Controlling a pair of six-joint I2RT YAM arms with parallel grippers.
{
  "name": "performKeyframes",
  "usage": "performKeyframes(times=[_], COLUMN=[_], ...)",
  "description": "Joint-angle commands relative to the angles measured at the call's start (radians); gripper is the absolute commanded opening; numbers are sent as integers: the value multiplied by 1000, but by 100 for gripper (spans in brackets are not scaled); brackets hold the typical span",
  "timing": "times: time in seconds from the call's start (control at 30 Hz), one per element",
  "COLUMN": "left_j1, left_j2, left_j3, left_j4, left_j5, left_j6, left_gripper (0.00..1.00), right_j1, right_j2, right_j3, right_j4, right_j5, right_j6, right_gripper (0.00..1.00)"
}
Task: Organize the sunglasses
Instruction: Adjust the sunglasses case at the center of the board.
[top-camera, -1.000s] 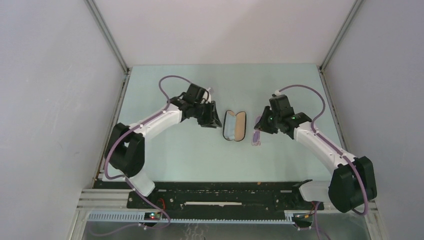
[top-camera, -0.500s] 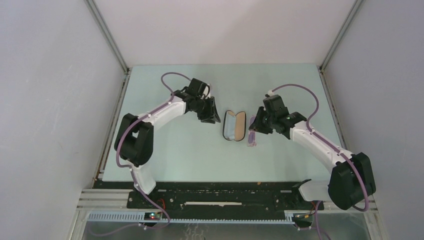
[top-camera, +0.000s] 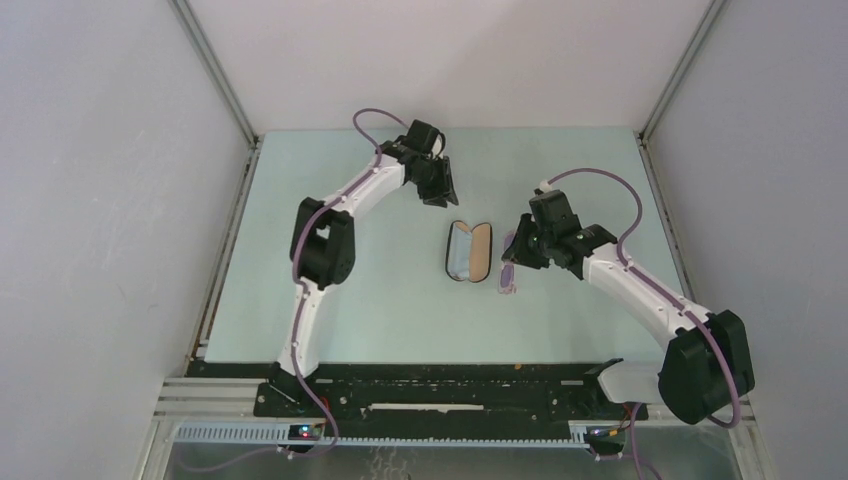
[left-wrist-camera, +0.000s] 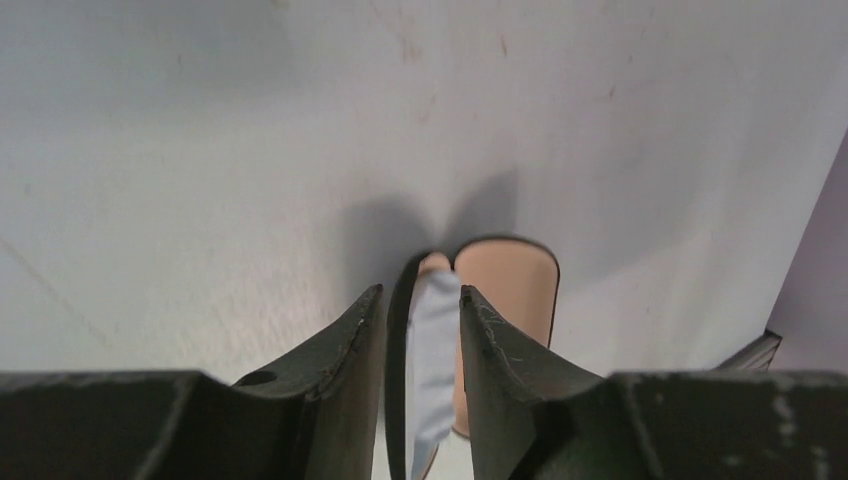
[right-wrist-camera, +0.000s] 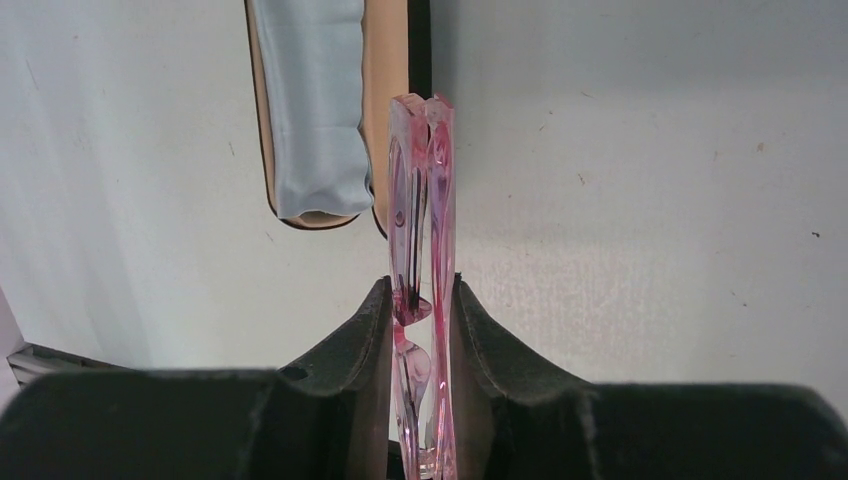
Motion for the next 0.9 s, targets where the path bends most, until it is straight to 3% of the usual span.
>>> performKeyframes(times=[0.0,0.27,0.53,0.73,0.87], left_j1=[8,2,-50,-117,-137], left_j2=[122,132,-70,-229,-357], left_j3=[213,144,-201,-460,-538], left_j4=[-94,-100,8,54,48], left_j5=[-8,24,70,28,-61], left_j6=[8,46,78,66,74], left_gripper=[38,36,36,35,36], right_j1=[-4,-4,-3,-4,-18], right_j2=[-56,-73,-51,-52,-64], right_j3=[9,-11,-11,-11,-12], right_j4=[-11,-12,6,1,-7], right_j5=[22,23,12,19,32], right_j6=[-9,-3,2,-4,-14], right_gripper=[29,29,29,29,29])
